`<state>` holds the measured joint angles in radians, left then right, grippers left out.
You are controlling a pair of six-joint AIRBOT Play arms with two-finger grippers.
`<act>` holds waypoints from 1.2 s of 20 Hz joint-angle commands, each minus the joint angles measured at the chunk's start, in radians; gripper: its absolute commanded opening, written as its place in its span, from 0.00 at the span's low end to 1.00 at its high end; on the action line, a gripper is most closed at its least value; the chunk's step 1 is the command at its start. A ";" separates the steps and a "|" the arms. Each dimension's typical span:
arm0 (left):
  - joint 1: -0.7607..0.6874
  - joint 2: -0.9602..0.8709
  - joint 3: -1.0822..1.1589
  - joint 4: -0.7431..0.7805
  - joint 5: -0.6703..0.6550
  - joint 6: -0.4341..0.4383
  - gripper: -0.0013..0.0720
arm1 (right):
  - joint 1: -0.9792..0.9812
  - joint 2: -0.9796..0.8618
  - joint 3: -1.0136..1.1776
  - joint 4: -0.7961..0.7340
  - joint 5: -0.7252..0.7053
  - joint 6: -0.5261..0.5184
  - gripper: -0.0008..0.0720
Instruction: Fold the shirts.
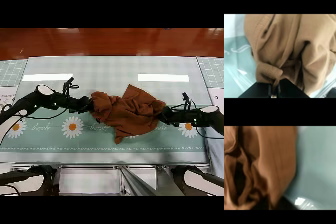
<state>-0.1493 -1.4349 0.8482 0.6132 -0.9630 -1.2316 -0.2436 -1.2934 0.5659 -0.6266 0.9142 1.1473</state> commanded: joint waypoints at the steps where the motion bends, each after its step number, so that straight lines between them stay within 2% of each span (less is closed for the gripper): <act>1: 0.030 0.047 0.008 -0.001 -0.029 0.010 0.05 | 0.061 -0.061 0.145 0.023 0.018 -0.032 0.05; 3: 0.101 0.121 0.045 -0.002 -0.072 0.016 0.05 | 0.051 -0.032 0.313 -0.043 0.129 -0.004 0.04; 5: 0.183 0.226 0.111 -0.003 -0.097 0.010 0.05 | 0.052 0.026 0.520 -0.211 0.184 0.075 0.04; 7: 0.251 0.329 0.215 -0.005 -0.091 -0.033 0.05 | 0.053 0.084 0.765 -0.386 0.200 0.179 0.04; 9: 0.295 0.410 0.356 -0.005 -0.092 -0.042 0.05 | 0.053 0.125 1.031 -0.455 0.248 0.219 0.04; 13: 0.342 0.550 0.629 -0.004 -0.066 -0.048 0.05 | 0.053 0.217 1.419 -0.460 0.346 0.226 0.04; 16: 0.389 0.658 0.744 -0.003 -0.050 -0.048 0.05 | 0.053 0.349 1.472 -0.494 0.370 0.241 0.04; 19: 0.455 0.790 0.757 0.030 -0.056 -0.056 0.05 | 0.053 0.476 1.471 -0.573 0.504 0.285 0.04; 22: 0.499 0.916 0.757 0.190 -0.096 -0.146 0.05 | 0.053 0.586 1.402 -0.634 0.645 0.323 0.04; 24: 0.517 0.979 0.756 0.331 -0.166 -0.219 0.05 | 0.053 0.660 1.301 -0.654 0.688 0.351 0.04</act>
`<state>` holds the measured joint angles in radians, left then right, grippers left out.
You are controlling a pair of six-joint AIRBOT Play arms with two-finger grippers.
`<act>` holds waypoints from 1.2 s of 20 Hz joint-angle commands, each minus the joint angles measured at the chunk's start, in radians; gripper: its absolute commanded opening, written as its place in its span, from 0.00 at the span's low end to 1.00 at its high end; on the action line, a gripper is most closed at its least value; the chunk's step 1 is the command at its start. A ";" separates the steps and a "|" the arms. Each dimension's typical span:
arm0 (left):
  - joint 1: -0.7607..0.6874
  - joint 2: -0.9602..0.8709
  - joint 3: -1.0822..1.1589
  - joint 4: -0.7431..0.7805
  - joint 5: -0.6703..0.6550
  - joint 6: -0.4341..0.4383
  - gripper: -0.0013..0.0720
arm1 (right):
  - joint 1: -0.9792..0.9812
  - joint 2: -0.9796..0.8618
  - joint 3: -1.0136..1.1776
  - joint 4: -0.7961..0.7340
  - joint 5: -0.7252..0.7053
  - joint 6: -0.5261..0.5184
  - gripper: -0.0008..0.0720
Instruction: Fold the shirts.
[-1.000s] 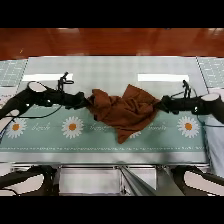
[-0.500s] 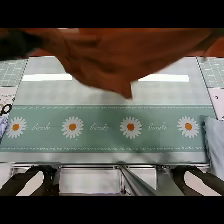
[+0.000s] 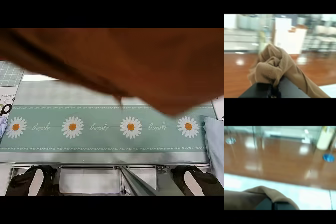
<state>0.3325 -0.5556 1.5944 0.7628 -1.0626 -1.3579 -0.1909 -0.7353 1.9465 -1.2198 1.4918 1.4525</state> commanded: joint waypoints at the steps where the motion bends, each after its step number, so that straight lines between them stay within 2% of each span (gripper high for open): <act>1: 0.040 0.119 0.006 0.258 -0.114 -0.122 0.05 | 0.001 0.139 -0.146 -0.068 0.114 0.060 0.04; 3: 0.042 0.130 -0.029 0.343 -0.224 -0.151 0.05 | 0.001 0.203 -0.291 -0.066 0.116 0.092 0.04; 6: 0.041 0.120 -0.199 0.299 -0.271 -0.156 0.05 | 0.001 0.249 -0.524 -0.030 0.080 0.120 0.04; 8: 0.041 0.095 -0.386 0.212 -0.260 -0.101 0.05 | 0.001 0.237 -0.666 0.023 0.006 0.110 0.04; 10: 0.039 0.040 -0.600 0.100 -0.225 -0.003 0.05 | 0.001 0.185 -0.816 0.054 -0.080 0.083 0.04; 12: 0.009 -0.043 -0.787 0.031 -0.107 0.062 0.05 | 0.001 0.086 -0.925 0.071 -0.166 0.064 0.04; 14: -0.042 -0.161 -0.887 0.029 0.057 0.116 0.05 | 0.001 -0.061 -0.961 0.085 -0.290 0.033 0.04; 19: -0.183 -0.510 -0.868 0.028 0.409 0.120 0.05 | 0.001 -0.488 -0.922 0.262 -0.654 -0.051 0.05; 22: -0.260 -0.661 -0.811 0.028 0.490 0.120 0.05 | 0.001 -0.733 -0.811 0.478 -0.732 -0.189 0.05; 24: -0.299 -0.722 -0.783 0.028 0.519 0.120 0.05 | 0.002 -0.872 -0.720 0.561 -0.727 -0.202 0.05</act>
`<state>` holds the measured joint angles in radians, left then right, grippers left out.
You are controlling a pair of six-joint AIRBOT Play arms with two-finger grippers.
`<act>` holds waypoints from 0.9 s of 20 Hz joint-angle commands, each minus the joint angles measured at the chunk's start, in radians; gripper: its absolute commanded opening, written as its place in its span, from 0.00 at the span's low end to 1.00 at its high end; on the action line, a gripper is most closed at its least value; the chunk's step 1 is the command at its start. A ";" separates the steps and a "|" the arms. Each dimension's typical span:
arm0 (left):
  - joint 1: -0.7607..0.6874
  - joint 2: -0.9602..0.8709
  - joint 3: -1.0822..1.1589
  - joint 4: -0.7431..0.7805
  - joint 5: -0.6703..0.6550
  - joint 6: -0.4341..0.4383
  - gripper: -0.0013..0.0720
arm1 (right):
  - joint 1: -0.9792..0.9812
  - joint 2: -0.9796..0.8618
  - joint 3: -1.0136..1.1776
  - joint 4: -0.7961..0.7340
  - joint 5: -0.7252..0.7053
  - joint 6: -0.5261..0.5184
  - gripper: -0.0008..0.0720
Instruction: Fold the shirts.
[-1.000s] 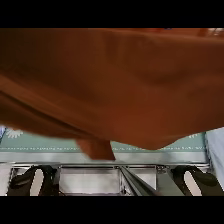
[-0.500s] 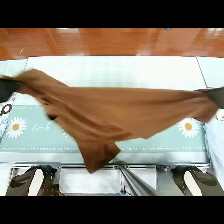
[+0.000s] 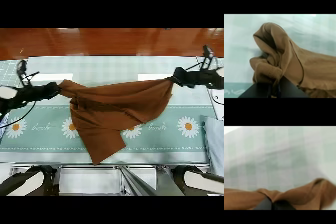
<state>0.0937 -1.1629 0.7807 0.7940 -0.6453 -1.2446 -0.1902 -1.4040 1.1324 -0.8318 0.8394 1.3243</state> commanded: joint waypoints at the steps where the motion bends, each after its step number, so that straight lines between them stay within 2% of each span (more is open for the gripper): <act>1: -0.074 -0.132 0.037 -0.006 0.122 0.004 0.05 | 0.001 -0.261 0.137 0.201 -0.068 -0.073 0.05; 4: -0.074 -0.142 0.055 -0.010 0.166 0.003 0.05 | 0.001 -0.370 0.249 0.230 -0.005 -0.074 0.05; 5: -0.067 -0.142 0.064 -0.010 0.160 0.002 0.08 | 0.001 -0.391 0.283 0.230 0.019 -0.088 0.11; 6: -0.061 -0.141 0.073 -0.010 0.138 0.001 0.25 | 0.001 -0.405 0.309 0.231 0.040 -0.092 0.42; 7: -0.060 -0.141 0.081 -0.009 0.106 0.002 0.53 | 0.001 -0.408 0.325 0.230 0.057 -0.098 0.57; 8: -0.052 -0.140 0.091 -0.008 0.058 0.003 0.71 | 0.000 -0.407 0.343 0.230 0.084 -0.111 0.57; 10: 0.009 -0.136 0.144 0.060 -0.133 -0.002 0.71 | -0.034 -0.393 0.397 0.221 0.164 -0.103 0.57; 12: 0.109 -0.121 0.186 0.080 -0.336 -0.061 0.71 | -0.110 -0.355 0.439 0.220 0.280 -0.075 0.57; 14: 0.190 -0.063 0.156 0.079 -0.432 -0.028 0.71 | -0.194 -0.307 0.440 0.196 0.430 -0.097 0.56; 16: 0.222 0.016 0.059 0.079 -0.498 -0.024 0.71 | -0.262 -0.263 0.419 0.101 0.582 -0.099 0.56; 18: 0.205 0.122 -0.127 0.063 -0.518 -0.055 0.71 | -0.308 -0.187 0.290 0.073 0.591 -0.100 0.56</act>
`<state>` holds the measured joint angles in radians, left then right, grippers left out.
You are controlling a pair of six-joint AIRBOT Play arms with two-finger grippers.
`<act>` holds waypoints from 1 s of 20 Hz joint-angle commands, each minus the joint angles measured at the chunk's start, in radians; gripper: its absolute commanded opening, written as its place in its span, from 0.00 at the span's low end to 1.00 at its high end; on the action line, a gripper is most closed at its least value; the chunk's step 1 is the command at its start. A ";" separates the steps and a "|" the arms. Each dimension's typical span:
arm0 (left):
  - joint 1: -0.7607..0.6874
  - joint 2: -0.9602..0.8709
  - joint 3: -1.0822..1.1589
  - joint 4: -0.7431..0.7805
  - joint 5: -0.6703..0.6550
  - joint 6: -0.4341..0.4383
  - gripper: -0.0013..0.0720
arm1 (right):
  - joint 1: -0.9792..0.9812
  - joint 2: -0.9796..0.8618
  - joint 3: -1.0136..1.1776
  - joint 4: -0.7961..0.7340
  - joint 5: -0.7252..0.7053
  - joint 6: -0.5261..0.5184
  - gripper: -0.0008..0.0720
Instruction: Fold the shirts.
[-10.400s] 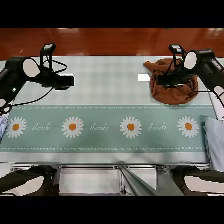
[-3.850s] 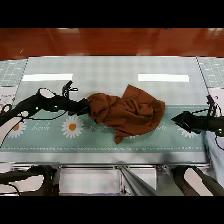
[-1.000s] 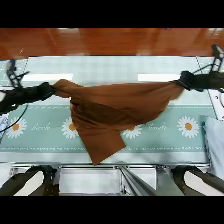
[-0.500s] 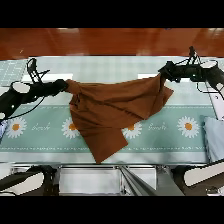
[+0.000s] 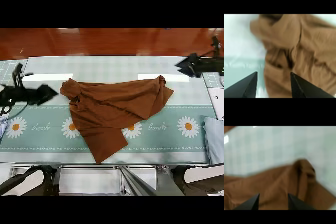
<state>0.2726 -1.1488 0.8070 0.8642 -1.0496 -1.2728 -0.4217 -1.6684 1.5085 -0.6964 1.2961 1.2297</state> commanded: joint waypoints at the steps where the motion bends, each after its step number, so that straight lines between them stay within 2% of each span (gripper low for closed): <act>1: 0.010 0.159 -0.248 -0.019 -0.105 -0.077 0.71 | -0.093 0.120 -0.172 -0.066 0.104 -0.010 0.56; 2: -0.005 0.209 -0.342 -0.042 -0.101 -0.107 0.71 | -0.107 0.164 -0.265 -0.062 0.068 -0.026 0.56; 4: -0.018 0.278 -0.479 -0.115 -0.096 -0.105 0.71 | -0.123 0.243 -0.438 -0.061 -0.002 -0.060 0.56; 7: -0.018 0.291 -0.567 -0.190 -0.066 -0.101 0.71 | -0.125 0.290 -0.574 -0.052 -0.024 -0.093 0.57; 13: -0.090 0.280 -0.569 -0.283 0.099 -0.114 0.71 | -0.125 0.290 -0.594 -0.021 -0.015 -0.104 0.57; 15: -0.132 0.255 -0.568 -0.298 0.174 -0.153 0.71 | -0.125 0.290 -0.594 -0.009 -0.022 -0.110 0.56; 20: -0.280 0.166 -0.560 -0.380 0.356 -0.153 0.71 | -0.125 0.290 -0.594 -0.010 -0.043 -0.114 0.56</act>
<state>0.0708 -0.9390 0.2424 0.5320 -0.8265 -1.4178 -0.5457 -1.3796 0.9161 -0.7101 1.2671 1.1187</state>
